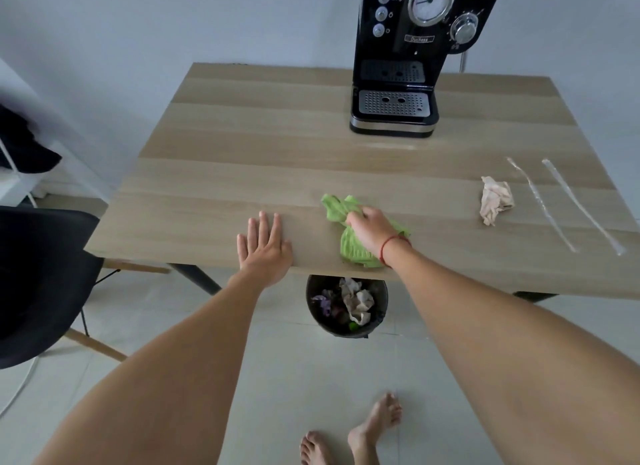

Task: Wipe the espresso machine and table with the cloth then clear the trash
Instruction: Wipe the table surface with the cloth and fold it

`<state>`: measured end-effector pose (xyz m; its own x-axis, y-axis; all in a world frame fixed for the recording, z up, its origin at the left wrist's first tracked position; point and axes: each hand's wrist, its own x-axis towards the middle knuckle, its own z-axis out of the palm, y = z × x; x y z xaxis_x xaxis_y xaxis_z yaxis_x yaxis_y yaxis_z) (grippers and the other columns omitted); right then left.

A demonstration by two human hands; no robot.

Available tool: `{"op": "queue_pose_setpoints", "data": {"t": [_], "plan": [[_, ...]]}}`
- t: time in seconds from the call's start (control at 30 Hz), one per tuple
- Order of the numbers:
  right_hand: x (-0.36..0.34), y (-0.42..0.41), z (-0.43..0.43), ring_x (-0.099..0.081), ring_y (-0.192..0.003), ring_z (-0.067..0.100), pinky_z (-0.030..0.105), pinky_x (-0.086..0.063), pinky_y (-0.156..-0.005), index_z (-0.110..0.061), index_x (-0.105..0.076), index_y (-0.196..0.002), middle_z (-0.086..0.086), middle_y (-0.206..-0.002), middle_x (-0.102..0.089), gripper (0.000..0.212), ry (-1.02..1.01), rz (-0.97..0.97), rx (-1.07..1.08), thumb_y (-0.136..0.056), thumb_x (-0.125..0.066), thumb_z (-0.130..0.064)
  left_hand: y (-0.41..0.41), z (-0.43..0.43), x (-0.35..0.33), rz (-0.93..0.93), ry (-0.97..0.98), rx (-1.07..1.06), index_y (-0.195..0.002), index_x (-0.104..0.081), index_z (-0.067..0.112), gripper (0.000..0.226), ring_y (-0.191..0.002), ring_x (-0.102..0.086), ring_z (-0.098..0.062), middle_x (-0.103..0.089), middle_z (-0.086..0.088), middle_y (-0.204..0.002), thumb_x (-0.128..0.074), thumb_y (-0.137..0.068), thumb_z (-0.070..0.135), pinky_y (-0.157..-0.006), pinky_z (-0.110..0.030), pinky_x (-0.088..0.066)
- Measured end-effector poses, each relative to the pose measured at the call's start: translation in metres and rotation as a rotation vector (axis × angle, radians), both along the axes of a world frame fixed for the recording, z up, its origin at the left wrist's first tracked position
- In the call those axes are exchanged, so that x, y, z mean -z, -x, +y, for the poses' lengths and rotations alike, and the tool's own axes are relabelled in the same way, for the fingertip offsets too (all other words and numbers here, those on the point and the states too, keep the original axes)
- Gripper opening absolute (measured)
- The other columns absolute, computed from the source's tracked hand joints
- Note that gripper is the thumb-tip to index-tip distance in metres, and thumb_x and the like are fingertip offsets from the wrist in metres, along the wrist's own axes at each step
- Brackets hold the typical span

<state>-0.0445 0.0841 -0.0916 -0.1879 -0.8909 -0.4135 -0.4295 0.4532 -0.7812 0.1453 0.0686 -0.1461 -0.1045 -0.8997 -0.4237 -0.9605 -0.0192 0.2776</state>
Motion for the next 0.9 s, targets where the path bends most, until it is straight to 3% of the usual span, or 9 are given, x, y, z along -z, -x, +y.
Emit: {"op": "queue_pose_setpoints", "data": {"t": [0.07,0.1,0.13,0.17,0.2,0.27,0.53,0.7,0.9], "plan": [[0.017,-0.013,0.016,-0.048,-0.076,0.006,0.024,-0.04,-0.063,-0.024,-0.049,-0.135,-0.01,-0.089,-0.051,0.052,-0.03,0.039,-0.015,-0.087,-0.036,-0.038,-0.001,-0.001,0.001,0.002,-0.001,0.006,-0.152,0.016,0.028,0.059,-0.145,0.026,-0.017,0.026,0.002,-0.158,-0.014,-0.101,0.037,-0.117,-0.039,0.017],[0.019,-0.019,0.022,-0.054,-0.096,0.013,0.03,-0.046,-0.076,-0.025,-0.045,-0.14,-0.006,-0.114,-0.053,0.052,-0.024,0.029,-0.009,-0.089,-0.037,-0.036,0.0,-0.001,0.001,0.007,0.0,0.007,-0.152,0.016,0.028,0.059,-0.145,0.026,-0.017,0.026,0.002,-0.158,-0.014,-0.101,0.036,-0.117,-0.04,0.017],[0.021,-0.023,0.027,-0.055,-0.102,0.016,0.03,-0.047,-0.079,-0.026,-0.052,-0.132,-0.005,-0.121,-0.05,0.043,-0.016,0.01,-0.016,-0.092,-0.038,-0.032,-0.001,-0.001,0.001,0.01,0.001,0.005,-0.152,0.015,0.028,0.059,-0.145,0.025,-0.017,0.025,0.002,-0.158,-0.015,-0.101,0.036,-0.117,-0.04,0.017],[0.02,-0.025,0.03,-0.056,-0.085,0.014,0.027,-0.044,-0.069,-0.026,-0.062,-0.109,-0.006,-0.106,-0.053,0.028,-0.01,-0.031,-0.023,-0.092,-0.039,-0.027,-0.001,0.0,0.0,0.012,0.0,0.0,-0.152,0.015,0.028,0.059,-0.145,0.025,-0.017,0.025,0.002,-0.158,-0.015,-0.101,0.036,-0.117,-0.04,0.016],[0.019,-0.026,0.032,-0.047,-0.063,0.013,0.024,-0.037,-0.057,-0.025,-0.058,-0.079,-0.005,-0.08,-0.054,0.021,0.012,-0.062,-0.012,-0.091,-0.042,-0.022,-0.001,0.001,0.0,0.013,0.0,-0.003,-0.152,0.014,0.029,0.059,-0.145,0.024,-0.017,0.024,0.002,-0.159,-0.015,-0.101,0.036,-0.117,-0.04,0.016],[0.017,-0.024,0.035,-0.028,-0.046,0.014,0.024,-0.026,-0.05,-0.019,-0.036,-0.057,-0.005,-0.05,-0.032,0.03,0.051,-0.087,0.038,-0.086,-0.044,-0.016,-0.001,0.002,-0.002,0.011,0.005,-0.007,-0.152,0.013,0.029,0.058,-0.146,0.024,-0.017,0.023,0.002,-0.159,-0.015,-0.102,0.037,-0.117,-0.04,0.016],[-0.012,-0.01,0.047,-0.028,-0.049,0.015,0.026,-0.026,-0.052,-0.018,-0.034,-0.053,-0.003,-0.053,-0.029,0.034,-0.062,-0.156,0.068,-0.083,-0.048,-0.009,-0.001,0.002,-0.004,-0.009,-0.013,0.005,-0.152,0.014,0.027,0.058,-0.146,0.024,-0.019,0.024,0.0,-0.159,-0.014,-0.102,0.037,-0.117,-0.04,0.015],[-0.038,0.021,0.01,-0.029,-0.047,0.013,0.022,-0.023,-0.046,-0.019,-0.034,-0.059,-0.004,-0.054,-0.032,0.031,0.214,-0.136,0.388,-0.088,-0.04,-0.009,0.001,0.001,-0.005,-0.008,-0.018,0.017,-0.151,0.017,0.027,0.058,-0.145,0.026,-0.019,0.027,0.0,-0.158,-0.012,-0.102,0.039,-0.118,-0.04,0.016],[0.01,0.013,0.051,-0.031,-0.046,0.013,0.022,-0.025,-0.048,-0.019,-0.039,-0.06,-0.005,-0.053,-0.033,0.031,-0.012,0.056,0.071,-0.091,-0.041,-0.02,0.0,0.002,-0.004,-0.016,-0.023,0.014,-0.152,0.016,0.027,0.058,-0.145,0.025,-0.019,0.026,0.001,-0.158,-0.012,-0.102,0.039,-0.117,-0.04,0.016]]}}
